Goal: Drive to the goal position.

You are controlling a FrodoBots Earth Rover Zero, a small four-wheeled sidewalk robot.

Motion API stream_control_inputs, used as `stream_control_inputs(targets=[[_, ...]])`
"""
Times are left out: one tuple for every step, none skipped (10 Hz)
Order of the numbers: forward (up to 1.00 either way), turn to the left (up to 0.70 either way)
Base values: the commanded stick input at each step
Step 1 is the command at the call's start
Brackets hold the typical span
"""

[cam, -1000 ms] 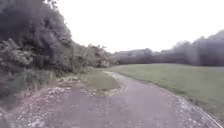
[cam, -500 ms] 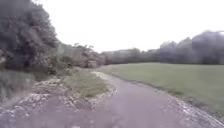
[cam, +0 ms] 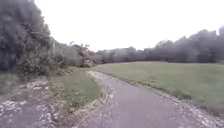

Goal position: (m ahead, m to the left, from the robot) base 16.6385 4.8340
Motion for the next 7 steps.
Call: stream_control_inputs(targets=[[1.00, 0.10], [1.00, 0.00], [1.00, 0.00], [1.00, 0.00], [1.00, 0.00], [1.00, 0.00], [1.00, 0.00]])
